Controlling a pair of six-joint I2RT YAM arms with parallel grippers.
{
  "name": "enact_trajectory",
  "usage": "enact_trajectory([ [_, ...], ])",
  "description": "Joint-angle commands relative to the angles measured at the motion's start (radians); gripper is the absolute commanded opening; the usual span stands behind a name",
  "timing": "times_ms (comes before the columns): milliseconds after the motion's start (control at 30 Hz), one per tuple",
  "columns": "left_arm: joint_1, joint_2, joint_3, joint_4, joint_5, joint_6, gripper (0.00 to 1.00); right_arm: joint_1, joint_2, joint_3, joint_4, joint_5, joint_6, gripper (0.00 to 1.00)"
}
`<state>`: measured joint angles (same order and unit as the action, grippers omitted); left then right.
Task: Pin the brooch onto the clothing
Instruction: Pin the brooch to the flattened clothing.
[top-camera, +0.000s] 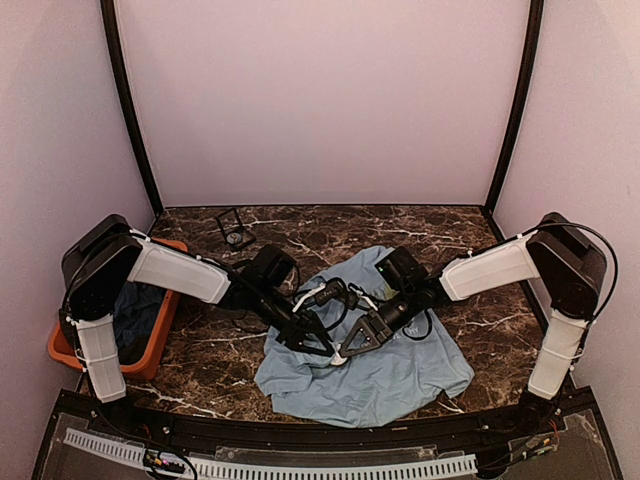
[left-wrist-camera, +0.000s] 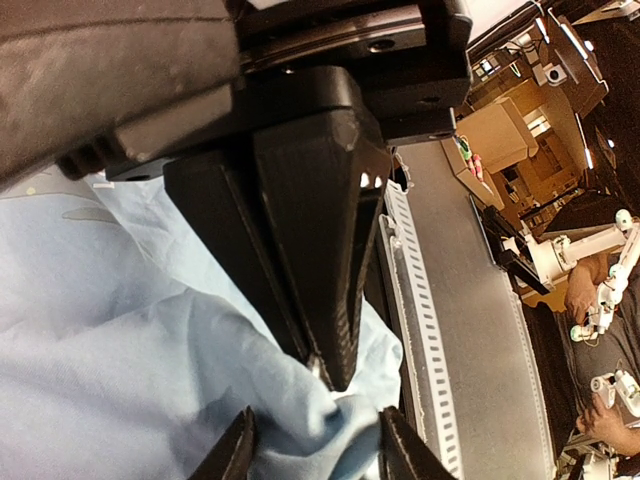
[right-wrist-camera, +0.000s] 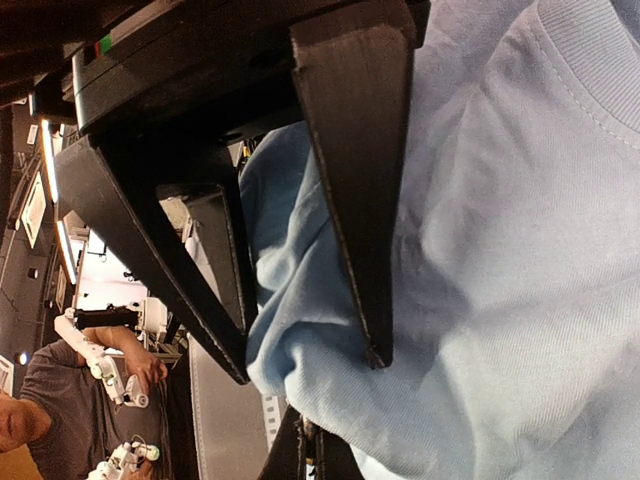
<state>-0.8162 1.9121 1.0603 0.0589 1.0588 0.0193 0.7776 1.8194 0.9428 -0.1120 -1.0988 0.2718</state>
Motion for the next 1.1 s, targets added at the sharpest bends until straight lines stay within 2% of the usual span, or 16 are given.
enact_trajectory([
  [0, -0.003, 0.006, 0.017, -0.018, 0.0, -0.003, 0.37, 0.0, -0.019, 0.004, 0.026, -0.019, -0.006, 0.0],
  [100, -0.003, 0.008, 0.018, -0.023, -0.004, 0.001, 0.28, 0.001, -0.017, 0.001, 0.027, -0.018, -0.006, 0.0],
  [200, -0.003, 0.01, 0.019, -0.025, -0.006, 0.003, 0.1, 0.001, -0.018, -0.003, 0.028, -0.019, -0.008, 0.0],
  [267, -0.003, 0.01, 0.021, -0.027, -0.008, 0.005, 0.03, 0.002, -0.02, -0.004, 0.027, -0.021, -0.008, 0.0],
  [500, -0.004, 0.012, 0.025, -0.034, -0.019, 0.004, 0.01, 0.003, -0.017, -0.005, 0.025, -0.019, -0.008, 0.0],
  [533, -0.004, 0.013, 0.026, -0.037, -0.019, 0.009, 0.03, 0.003, -0.017, -0.004, 0.025, -0.02, -0.008, 0.0],
  [700, -0.003, 0.006, 0.042, -0.102, -0.033, 0.05, 0.29, 0.003, -0.021, -0.001, 0.014, -0.02, -0.012, 0.0],
  [767, -0.003, -0.006, 0.05, -0.142, -0.057, 0.077, 0.35, 0.002, -0.023, -0.003, 0.008, -0.022, -0.016, 0.0],
  [933, 0.016, -0.039, 0.078, -0.269, -0.132, 0.157, 0.39, 0.003, -0.041, -0.019, -0.003, -0.016, -0.016, 0.0],
  [1067, 0.032, -0.082, 0.104, -0.355, -0.265, 0.182, 0.41, 0.004, -0.072, -0.042, -0.005, -0.025, -0.005, 0.0],
])
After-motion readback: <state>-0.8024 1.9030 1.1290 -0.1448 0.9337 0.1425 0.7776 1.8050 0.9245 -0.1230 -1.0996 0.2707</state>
